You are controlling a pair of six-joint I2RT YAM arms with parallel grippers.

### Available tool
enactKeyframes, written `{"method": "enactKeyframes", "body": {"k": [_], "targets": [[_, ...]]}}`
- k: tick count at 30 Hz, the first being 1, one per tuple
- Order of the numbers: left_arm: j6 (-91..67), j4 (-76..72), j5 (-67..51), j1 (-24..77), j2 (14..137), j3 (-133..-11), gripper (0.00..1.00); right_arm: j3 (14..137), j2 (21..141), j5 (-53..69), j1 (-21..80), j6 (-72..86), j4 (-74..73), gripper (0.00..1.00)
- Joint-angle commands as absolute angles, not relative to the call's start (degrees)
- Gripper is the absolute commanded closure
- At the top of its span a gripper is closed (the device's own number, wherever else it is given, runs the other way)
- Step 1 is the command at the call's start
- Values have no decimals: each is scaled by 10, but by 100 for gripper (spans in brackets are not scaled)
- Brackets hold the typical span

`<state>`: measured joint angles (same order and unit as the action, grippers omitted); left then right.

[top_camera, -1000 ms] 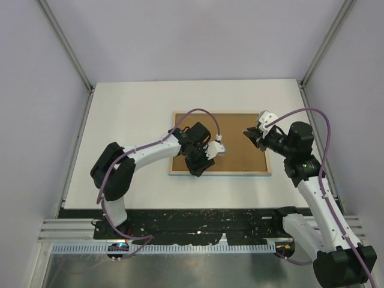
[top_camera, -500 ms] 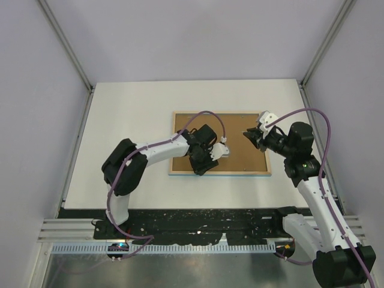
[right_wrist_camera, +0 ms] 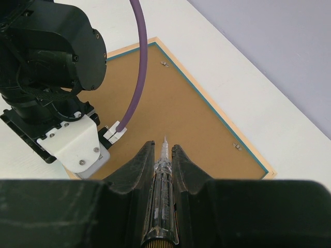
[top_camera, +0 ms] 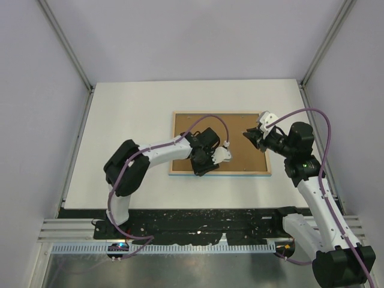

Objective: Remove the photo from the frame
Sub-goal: Adjust the photo frame at the center of the board.

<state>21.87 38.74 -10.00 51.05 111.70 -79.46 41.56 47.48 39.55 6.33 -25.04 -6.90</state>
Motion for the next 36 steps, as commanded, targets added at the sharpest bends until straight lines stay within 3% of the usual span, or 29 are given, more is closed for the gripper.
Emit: {"method": "enactKeyframes", "body": {"k": [1,8,13,27,30,36], "targets": [[248,413,-72,512,1109,-785,59,418,464,405,60,-244,-47,92],[275,434,-36,512,1087,-757,67,418,463,408,59,-243,-48,92],[299,437,20,504,1065,-727,78,419,462,408,59,-243,-48,92],[338,443,78,370,1022,-710,85,421,461,414,59,-239,-49,92],[340,442,80,349,1013,-715,81,420,461,414,59,-240,-49,92],[323,466,30,348,989,-743,57,420,461,414,59,-238,-49,92]]}}
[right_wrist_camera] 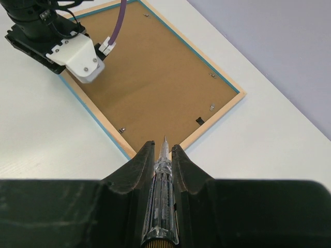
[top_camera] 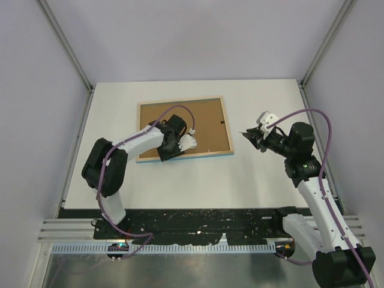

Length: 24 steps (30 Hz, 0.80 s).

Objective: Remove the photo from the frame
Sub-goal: Adjust the photo frame at the center of the board.

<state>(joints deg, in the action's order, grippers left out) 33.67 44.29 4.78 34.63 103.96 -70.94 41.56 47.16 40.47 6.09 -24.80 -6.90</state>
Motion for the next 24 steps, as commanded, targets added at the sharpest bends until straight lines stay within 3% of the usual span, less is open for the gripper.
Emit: {"method": "enactKeyframes", "body": {"k": [1,10,24], "targets": [[320,471,23,349,984,-753,54,420,461,414,58,-238,-49,92],[208,438,3,416,984,-843,45,429,461,366,58,-221,-38,92],[-23,484,-57,449,1225,-1149,44,418,459,155,50,-190,41,92]]}}
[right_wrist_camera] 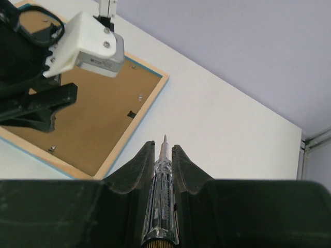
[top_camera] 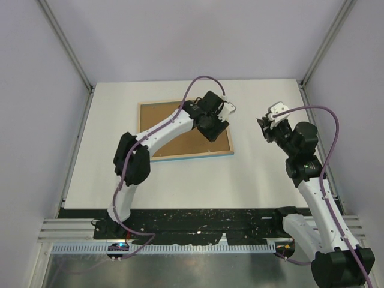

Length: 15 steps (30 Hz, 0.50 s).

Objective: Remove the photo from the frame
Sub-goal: Adjust the photo frame at the center of the board.

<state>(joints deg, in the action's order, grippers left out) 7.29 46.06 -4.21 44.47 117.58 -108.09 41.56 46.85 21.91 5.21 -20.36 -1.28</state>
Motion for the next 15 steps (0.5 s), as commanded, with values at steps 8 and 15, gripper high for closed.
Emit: {"method": "enactKeyframes", "body": {"k": [8,15], "targets": [[-135,510,-12,475,1337,-1284,43,416,460,123,49,-194,50,92],[-156,511,3,510,1373,-1323,40,415,461,124,49,-197,51,92]]}}
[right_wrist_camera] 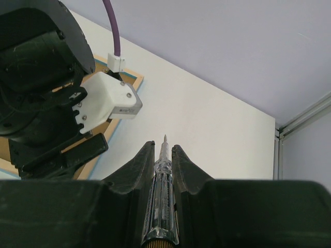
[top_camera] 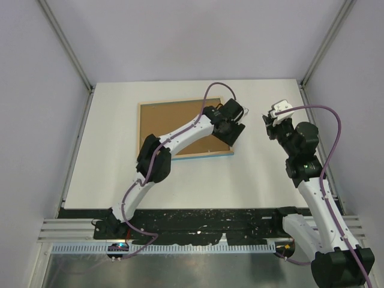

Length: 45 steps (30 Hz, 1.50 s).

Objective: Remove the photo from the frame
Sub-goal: Adjust the photo frame at the center of the board.

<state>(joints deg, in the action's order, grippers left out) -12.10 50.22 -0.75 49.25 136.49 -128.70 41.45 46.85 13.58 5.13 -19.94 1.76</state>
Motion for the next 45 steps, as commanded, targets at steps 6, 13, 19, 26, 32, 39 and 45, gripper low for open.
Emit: {"method": "enactKeyframes", "body": {"k": [6,13,19,26,32,39,45], "targets": [[-158,512,10,522,1397,-1333,38,416,461,125,49,-197,50,92],[-151,512,22,533,1428,-1355,37,417,461,134,49,-195,46,92],[-135,513,-16,546,1441,-1350,39,417,461,135,49,-194,45,92],[-87,505,-85,555,1388,-1259,44,418,461,137,49,-193,43,92],[-3,543,-133,556,1335,-1173,51,420,459,137,49,-192,40,92],[87,555,-201,556,1240,-1026,53,422,456,142,49,-189,38,92],[119,537,-186,552,1156,-939,52,426,464,165,50,-185,28,92]]}}
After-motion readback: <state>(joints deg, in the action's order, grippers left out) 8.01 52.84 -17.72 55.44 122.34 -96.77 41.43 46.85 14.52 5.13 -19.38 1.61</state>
